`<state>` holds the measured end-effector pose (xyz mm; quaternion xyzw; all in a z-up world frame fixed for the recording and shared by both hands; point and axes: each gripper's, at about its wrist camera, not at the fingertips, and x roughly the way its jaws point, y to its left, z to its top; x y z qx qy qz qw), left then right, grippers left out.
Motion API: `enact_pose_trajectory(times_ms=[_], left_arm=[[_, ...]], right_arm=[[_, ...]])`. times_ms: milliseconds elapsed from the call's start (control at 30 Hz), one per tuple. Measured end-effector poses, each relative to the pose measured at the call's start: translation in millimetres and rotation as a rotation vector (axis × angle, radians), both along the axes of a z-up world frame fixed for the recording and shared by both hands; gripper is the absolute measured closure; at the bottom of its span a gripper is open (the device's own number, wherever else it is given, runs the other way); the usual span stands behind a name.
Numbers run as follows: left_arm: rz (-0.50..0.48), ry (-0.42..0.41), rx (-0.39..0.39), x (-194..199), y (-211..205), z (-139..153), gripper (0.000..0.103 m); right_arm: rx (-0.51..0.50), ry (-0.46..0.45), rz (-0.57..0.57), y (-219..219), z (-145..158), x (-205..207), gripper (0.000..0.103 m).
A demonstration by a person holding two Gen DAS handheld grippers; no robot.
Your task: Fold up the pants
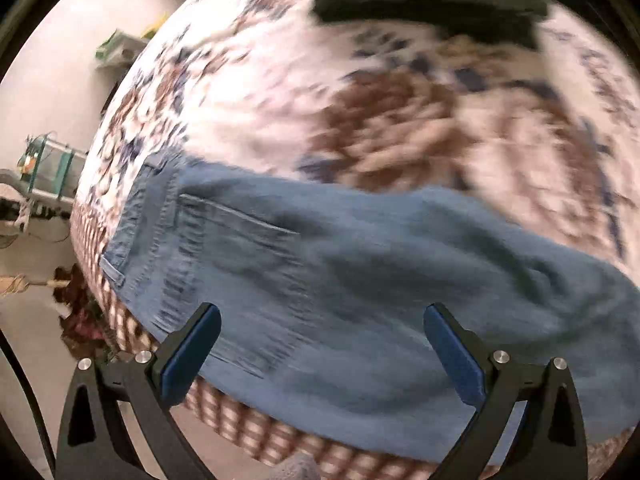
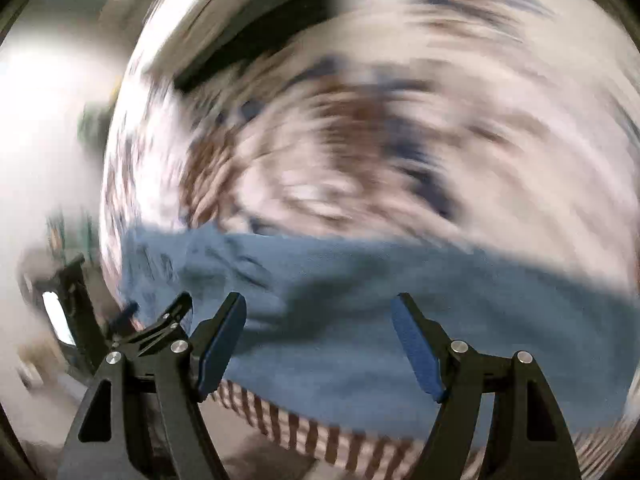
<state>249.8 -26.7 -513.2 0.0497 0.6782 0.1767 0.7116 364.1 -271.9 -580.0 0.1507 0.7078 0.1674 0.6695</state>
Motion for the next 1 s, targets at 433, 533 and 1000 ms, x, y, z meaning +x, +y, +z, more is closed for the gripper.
enact_pose_trajectory(times_ms=[433, 533, 1000], left_arm=[[0.029, 0.075, 0.000, 21, 41, -39, 0.000], [0.042, 0.088, 0.017, 18, 46, -37, 0.000], [0.091, 0.091, 0.047, 25, 61, -25, 0.000]], right_arm=[[-0.241, 0.044, 0.230, 100, -72, 51, 0.099], [-0.234, 0.055, 0.033, 59, -67, 54, 0.103], [0.301, 0.464, 0.067, 106, -138, 100, 0.027]])
